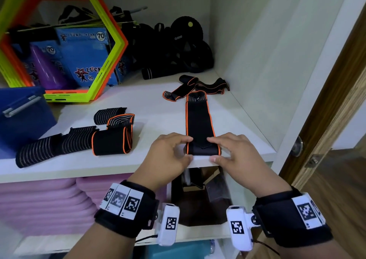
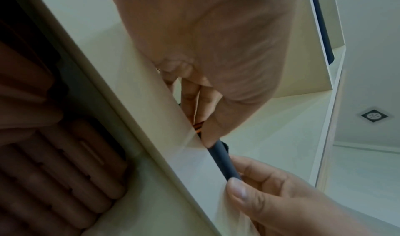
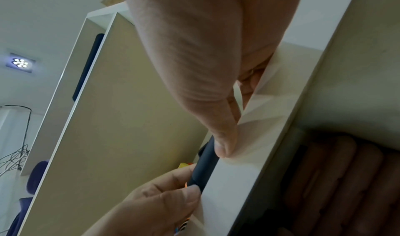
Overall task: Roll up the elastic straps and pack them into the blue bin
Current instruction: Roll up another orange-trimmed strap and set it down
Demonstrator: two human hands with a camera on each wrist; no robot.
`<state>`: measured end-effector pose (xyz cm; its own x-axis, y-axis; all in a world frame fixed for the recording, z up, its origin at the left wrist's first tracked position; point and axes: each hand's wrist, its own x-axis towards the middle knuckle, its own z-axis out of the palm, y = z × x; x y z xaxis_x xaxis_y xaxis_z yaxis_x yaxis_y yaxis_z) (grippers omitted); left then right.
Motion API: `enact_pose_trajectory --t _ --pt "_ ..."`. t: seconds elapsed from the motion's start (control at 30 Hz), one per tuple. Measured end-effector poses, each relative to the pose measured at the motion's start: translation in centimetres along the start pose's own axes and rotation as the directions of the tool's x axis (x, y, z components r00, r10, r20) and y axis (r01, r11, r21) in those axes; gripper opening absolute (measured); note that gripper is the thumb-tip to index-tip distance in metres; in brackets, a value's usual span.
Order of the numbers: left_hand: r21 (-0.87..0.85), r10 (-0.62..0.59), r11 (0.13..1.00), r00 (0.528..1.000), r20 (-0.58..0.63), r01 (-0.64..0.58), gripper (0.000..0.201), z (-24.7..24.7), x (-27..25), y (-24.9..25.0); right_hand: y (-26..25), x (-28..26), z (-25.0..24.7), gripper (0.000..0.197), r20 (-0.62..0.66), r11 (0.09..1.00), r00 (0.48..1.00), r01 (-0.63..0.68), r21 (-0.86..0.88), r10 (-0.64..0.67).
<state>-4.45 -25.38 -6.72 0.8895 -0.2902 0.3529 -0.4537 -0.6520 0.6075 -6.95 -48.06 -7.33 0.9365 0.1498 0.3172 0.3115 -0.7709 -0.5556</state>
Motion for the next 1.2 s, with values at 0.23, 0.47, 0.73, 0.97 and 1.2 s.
enact_pose_trajectory --t 0.23,0.47,0.73,0.97,1.2 --pt "-0.128 -0.114 0.985 0.993 0.011 0.114 0.015 -0.1 1.0 0.2 -0.1 1.4 0.0 0.026 -0.016 0.997 0.997 -0.069 0.03 0.069" --pt "0.11 -0.24 0.966 0.97 0.038 0.235 0.031 0.5 2.0 0.8 -0.9 2.5 0.1 0.046 -0.026 0.981 0.981 -0.192 -0.039 0.191" --pt "0.035 -0.316 0.948 0.948 -0.03 0.317 0.04 0.7 2.3 1.6 -0.8 3.2 0.7 0.063 -0.044 0.957 0.959 -0.282 -0.065 0.279" --pt "0.068 -0.356 0.931 0.933 -0.046 0.359 0.042 1.0 2.6 1.7 -1.4 3.0 0.5 0.06 -0.07 0.946 0.944 -0.324 -0.014 0.322" --pt "0.018 -0.302 0.952 0.95 -0.077 0.304 0.03 0.9 2.3 1.5 -1.5 2.7 1.2 0.025 -0.199 0.965 0.944 -0.257 0.057 0.263"
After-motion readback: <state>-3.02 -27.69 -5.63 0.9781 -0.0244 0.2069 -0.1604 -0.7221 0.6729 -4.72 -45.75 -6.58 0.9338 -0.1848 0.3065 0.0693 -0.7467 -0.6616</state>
